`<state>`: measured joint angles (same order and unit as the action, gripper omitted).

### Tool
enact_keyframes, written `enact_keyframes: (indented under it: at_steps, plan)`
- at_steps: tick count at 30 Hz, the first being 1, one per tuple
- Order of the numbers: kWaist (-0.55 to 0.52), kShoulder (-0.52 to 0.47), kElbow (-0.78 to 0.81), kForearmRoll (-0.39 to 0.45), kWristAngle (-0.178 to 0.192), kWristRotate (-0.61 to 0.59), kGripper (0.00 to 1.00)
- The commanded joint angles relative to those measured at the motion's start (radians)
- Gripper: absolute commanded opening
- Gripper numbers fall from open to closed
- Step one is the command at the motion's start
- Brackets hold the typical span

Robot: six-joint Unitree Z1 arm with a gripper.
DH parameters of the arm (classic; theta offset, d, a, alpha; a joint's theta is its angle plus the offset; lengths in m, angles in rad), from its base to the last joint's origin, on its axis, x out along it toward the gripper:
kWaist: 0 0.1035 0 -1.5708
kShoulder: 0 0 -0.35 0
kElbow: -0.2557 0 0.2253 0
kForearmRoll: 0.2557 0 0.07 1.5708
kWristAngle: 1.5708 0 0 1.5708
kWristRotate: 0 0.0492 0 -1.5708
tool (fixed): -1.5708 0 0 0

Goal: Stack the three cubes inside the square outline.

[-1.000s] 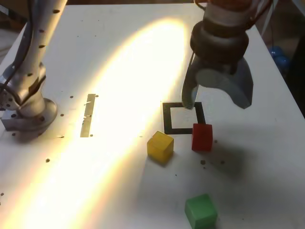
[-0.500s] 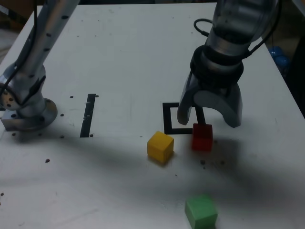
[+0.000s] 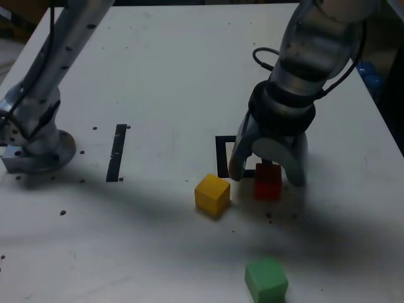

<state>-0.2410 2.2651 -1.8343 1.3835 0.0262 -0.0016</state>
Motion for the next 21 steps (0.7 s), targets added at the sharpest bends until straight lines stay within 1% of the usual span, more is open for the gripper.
enact_keyframes:
  at_steps: [1, 3, 5, 10, 14, 17, 21]
  plan:
    - [0.002, 0.006, 0.007, -0.017, -0.009, 0.002, 0.85]
    - [0.001, 0.006, 0.013, -0.036, -0.011, 0.002, 0.82]
    - [0.000, 0.004, 0.018, -0.058, -0.012, 0.003, 0.77]
    - [-0.005, -0.001, 0.036, -0.119, -0.011, 0.000, 0.57]
    - [-0.006, -0.002, 0.048, -0.136, -0.009, -0.011, 0.43]
    - [-0.006, -0.005, 0.047, -0.129, -0.007, -0.022, 0.37]
    - [-0.006, -0.011, 0.041, -0.114, -0.007, -0.027, 0.34]
